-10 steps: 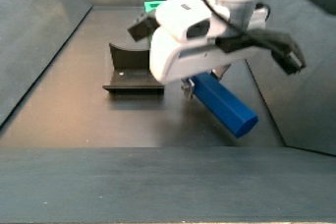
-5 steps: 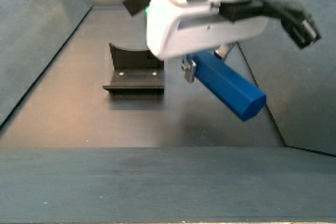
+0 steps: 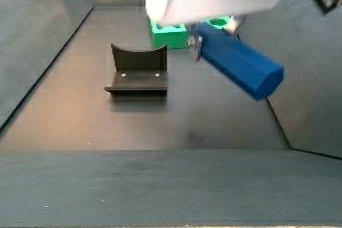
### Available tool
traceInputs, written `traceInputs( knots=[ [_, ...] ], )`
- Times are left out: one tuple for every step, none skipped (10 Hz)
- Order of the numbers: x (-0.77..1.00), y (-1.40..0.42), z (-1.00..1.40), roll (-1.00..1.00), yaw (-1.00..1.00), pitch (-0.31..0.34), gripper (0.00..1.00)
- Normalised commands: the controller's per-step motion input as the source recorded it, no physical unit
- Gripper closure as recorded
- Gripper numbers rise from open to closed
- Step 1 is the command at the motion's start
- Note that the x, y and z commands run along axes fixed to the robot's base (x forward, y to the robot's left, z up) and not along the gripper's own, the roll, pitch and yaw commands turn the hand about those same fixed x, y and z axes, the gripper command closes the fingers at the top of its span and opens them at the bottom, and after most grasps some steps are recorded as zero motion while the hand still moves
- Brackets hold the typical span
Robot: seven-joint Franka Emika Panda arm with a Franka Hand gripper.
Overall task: Pick up the hexagon object. Move up. Place the hexagon object on the fixture. Regrasp the hexagon object. Move to above the board. Insert the hexagon object.
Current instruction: Place the hexagon object on the fixture.
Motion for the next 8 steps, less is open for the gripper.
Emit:
traceInputs(
  knots=[
    [-0.02, -0.02, 0.90, -0.09, 0.02, 0.003, 1.00],
    [-0.02, -0.01, 0.69, -0.10, 0.02, 0.007, 1.00],
    [-0.01, -0.01, 0.54, -0.11, 0.01, 0.014, 1.00],
    [0.00, 0.00, 0.34, -0.12, 0.00, 0.023, 1.00],
    [0.00, 0.00, 0.24, -0.12, -0.01, 0.031, 1.00],
    [1.00, -0.84, 0.06, 0.05, -1.00, -0.004, 1.00],
    [1.00, -0.83, 0.05, 0.05, -1.00, -0.001, 1.00],
    [1.00, -0.73, 0.03, 0.07, -1.00, 0.012, 1.00]
  ],
)
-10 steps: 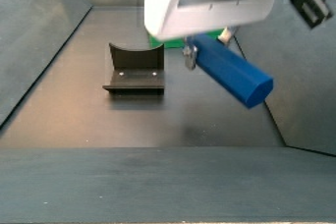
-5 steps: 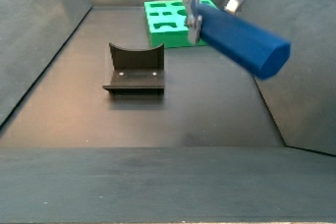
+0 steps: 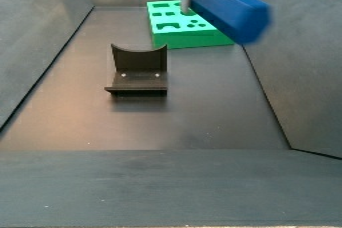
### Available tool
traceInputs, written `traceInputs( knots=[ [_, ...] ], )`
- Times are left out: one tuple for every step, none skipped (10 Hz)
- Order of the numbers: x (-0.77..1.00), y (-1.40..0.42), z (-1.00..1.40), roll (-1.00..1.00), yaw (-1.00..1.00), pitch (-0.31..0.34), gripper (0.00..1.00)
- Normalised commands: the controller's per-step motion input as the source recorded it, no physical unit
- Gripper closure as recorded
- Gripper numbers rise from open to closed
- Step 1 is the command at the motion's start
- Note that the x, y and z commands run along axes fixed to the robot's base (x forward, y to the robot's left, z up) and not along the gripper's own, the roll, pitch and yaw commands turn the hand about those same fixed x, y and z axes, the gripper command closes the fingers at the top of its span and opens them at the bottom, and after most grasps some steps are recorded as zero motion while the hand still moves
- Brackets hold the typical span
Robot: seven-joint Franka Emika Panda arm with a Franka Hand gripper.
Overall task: Pick up the hexagon object. Move up. Place the hexagon object on the fixture. Regrasp the hexagon object. Move to above the board. Insert the hexagon object.
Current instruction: Place the hexagon object on the fixture.
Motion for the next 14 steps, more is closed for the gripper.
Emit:
traceInputs(
  knots=[
    [1.00, -0.62, 0.03, 0.08, -1.00, 0.022, 1.00],
    [1.00, -0.51, 0.01, 0.11, -1.00, 0.043, 1.00],
    [1.00, -0.47, 0.01, 0.13, -1.00, 0.057, 1.00],
    [1.00, -0.37, 0.01, 0.17, -0.88, 0.088, 1.00],
    [1.00, -0.28, 0.00, 0.15, -0.57, 0.102, 1.00],
    [1.00, -0.22, 0.00, 0.14, -0.37, 0.114, 1.00],
    [1.00, -0.17, 0.00, 0.13, -0.24, 0.125, 1.00],
    [1.00, -0.12, 0.00, 0.11, -0.15, 0.137, 1.00],
    [0.96, -0.09, 0.00, 0.11, -0.11, 0.144, 1.00],
    [0.84, -0.04, 0.00, 0.10, -0.04, 0.160, 1.00],
    [0.79, -0.03, 0.00, 0.10, -0.02, 0.166, 1.00],
    [0.72, -0.02, 0.00, 0.11, 0.00, 0.172, 1.00],
    [0.70, -0.19, -0.11, -1.00, 0.11, 0.103, 1.00],
    [0.64, -0.16, -0.10, -1.00, 0.10, 0.101, 1.00]
  ],
)
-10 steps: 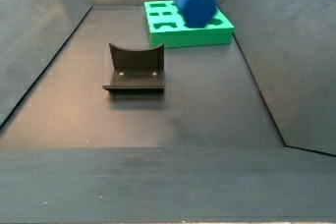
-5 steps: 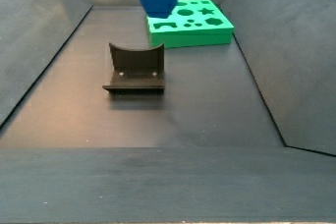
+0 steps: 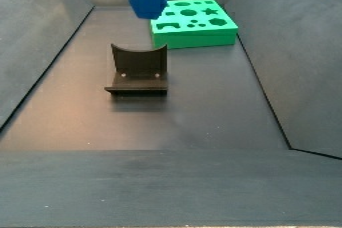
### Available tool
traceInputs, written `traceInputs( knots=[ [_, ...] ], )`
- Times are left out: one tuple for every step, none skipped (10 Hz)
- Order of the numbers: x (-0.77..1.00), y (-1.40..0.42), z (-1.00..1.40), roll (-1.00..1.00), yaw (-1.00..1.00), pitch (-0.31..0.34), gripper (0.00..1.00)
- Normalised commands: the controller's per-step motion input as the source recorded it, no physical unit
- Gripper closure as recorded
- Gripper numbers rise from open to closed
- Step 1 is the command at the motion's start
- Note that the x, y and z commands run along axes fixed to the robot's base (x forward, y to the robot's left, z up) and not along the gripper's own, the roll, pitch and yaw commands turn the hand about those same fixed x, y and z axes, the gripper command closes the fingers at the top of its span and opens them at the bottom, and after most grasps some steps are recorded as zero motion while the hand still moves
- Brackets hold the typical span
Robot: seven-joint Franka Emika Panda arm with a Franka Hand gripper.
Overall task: Pick up the hexagon object. Move up. Place the hexagon object on the fixture. Regrasp the hexagon object. Move to above the board. Insert the hexagon object.
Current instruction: Place the hexagon object on the fixture.
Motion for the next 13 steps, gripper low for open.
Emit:
traceInputs(
  knots=[
    [0.59, -0.09, -0.07, -1.00, 0.09, 0.103, 1.00],
    [0.39, -0.02, -0.01, -1.00, 0.07, 0.119, 1.00],
    [0.31, -0.01, 0.00, -1.00, 0.07, 0.129, 1.00],
    [0.14, 0.01, 0.00, -1.00, 0.05, 0.143, 1.00],
    [0.05, 0.02, 0.00, -1.00, 0.04, 0.145, 1.00],
    [0.01, 0.03, 0.01, -1.00, 0.02, 0.138, 1.00],
    [0.02, 0.03, 0.00, -1.00, 0.01, 0.142, 1.00],
    [0.05, 0.03, 0.00, -1.00, -0.01, 0.156, 1.00],
    [0.05, 0.04, 0.00, -1.00, -0.02, 0.164, 1.00],
    [0.06, 0.04, 0.00, -1.00, -0.05, 0.175, 1.00],
    [0.06, 0.04, -0.01, -1.00, -0.08, 0.179, 1.00],
    [0.05, 0.04, -0.01, -1.00, -0.13, 0.181, 1.00],
    [0.05, 0.04, -0.01, -1.00, -0.16, 0.184, 1.00]
  ],
)
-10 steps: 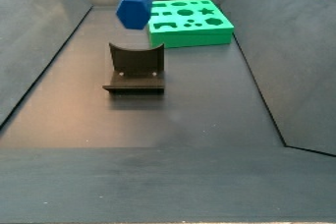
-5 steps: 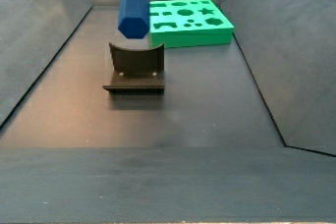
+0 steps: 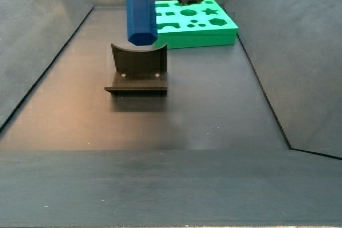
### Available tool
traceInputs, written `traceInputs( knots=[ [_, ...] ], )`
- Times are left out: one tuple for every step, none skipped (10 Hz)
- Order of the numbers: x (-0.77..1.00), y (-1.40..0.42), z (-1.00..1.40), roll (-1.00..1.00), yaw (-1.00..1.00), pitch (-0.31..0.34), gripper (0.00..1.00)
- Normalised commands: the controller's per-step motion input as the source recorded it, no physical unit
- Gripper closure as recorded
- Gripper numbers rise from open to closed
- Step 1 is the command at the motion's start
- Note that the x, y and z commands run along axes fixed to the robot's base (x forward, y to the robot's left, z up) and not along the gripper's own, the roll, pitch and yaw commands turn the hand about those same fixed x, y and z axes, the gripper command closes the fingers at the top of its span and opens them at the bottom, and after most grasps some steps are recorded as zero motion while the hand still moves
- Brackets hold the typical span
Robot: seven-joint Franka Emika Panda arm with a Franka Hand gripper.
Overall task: Pick up the hexagon object. Move up. Place the hexagon object on the fixture. Regrasp the hexagon object. Move to above the board. Insert the hexagon object.
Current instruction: Place the hexagon object on the fixture.
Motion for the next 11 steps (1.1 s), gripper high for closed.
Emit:
traceInputs(
  knots=[
    [0.06, 0.04, -0.01, -0.73, -0.20, 0.131, 1.00],
    [0.06, 0.04, -0.01, -0.60, -0.20, 0.104, 1.00],
    [0.06, 0.03, 0.00, -0.36, -0.20, 0.051, 1.00],
    [0.05, 0.02, 0.00, -0.22, -0.18, -0.007, 1.00],
    [0.07, 0.02, -1.00, -0.25, -0.18, 0.069, 1.00],
    [0.07, 0.02, -1.00, -0.23, -0.17, 0.055, 1.00],
    [0.09, 0.03, -1.00, -0.20, -0.15, 0.015, 1.00],
    [0.10, 0.03, -1.00, -0.14, -0.14, -0.023, 1.00],
    [0.10, 0.03, -1.00, -0.09, -0.12, -0.049, 1.00],
    [0.10, 0.03, -1.00, -0.06, -0.10, -0.067, 1.00],
    [0.09, 0.02, -0.82, -0.04, -0.08, -0.069, 1.00]
  ],
)
